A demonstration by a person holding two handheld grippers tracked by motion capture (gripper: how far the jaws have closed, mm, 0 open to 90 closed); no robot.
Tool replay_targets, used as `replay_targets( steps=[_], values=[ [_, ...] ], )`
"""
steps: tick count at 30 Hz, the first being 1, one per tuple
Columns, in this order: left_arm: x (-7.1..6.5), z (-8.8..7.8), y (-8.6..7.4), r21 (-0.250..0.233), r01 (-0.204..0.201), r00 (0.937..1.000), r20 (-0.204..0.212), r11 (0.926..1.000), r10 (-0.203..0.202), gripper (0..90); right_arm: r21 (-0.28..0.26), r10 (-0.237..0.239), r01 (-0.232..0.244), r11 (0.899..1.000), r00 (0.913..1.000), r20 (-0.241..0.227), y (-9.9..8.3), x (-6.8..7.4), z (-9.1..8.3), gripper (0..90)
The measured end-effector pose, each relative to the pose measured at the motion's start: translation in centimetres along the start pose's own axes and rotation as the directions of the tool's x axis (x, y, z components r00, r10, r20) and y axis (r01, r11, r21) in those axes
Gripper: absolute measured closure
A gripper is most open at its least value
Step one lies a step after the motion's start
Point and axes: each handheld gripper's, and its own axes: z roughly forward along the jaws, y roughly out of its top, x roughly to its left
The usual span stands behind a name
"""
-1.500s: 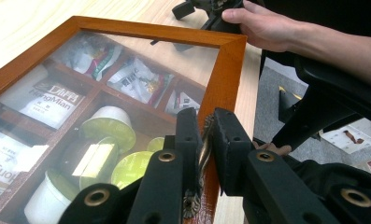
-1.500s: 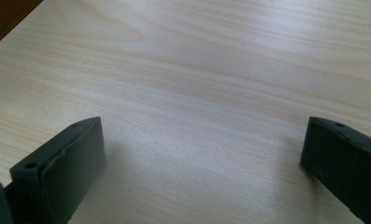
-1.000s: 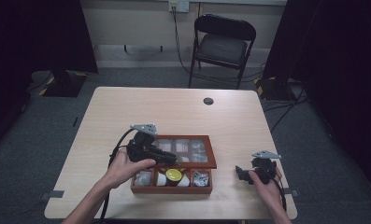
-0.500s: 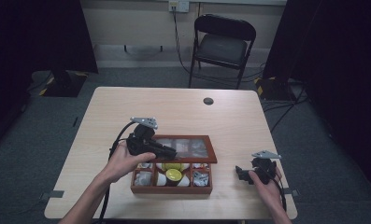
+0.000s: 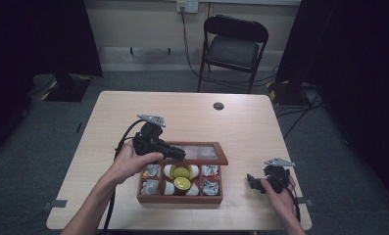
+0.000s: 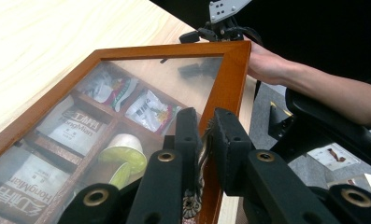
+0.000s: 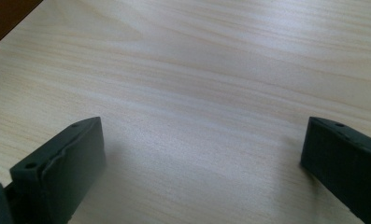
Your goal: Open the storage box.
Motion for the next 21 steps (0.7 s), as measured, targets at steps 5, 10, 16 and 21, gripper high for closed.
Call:
replay_targets(
  steps=[5,10,16,21],
  values=[
    [0.2,-0.2,0.7,0.009,0.009,0.9999,0.005,0.9999,-0.009,80.7,-0.001,0.000,0.000,1.000,1.0000,0.001,0.0,0.0,0.0,0.0],
    [0.3,-0.3,0.9,0.003,0.015,0.9999,0.003,0.9999,-0.015,80.7,0.000,0.003,-0.003,1.000,1.0000,0.002,0.0,0.0,0.0,0.0],
    [0.3,-0.4,1.0,0.001,0.020,0.9998,-0.007,0.9998,-0.020,80.7,-0.001,0.003,-0.003,1.000,1.0000,0.002,0.0,0.0,0.0,0.0],
    [0.2,-0.3,1.1,0.014,0.004,1.0000,-0.008,0.9999,-0.004,80.8,-0.001,0.001,-0.001,1.000,1.0000,0.000,0.0,0.0,0.0,0.0]
  ],
)
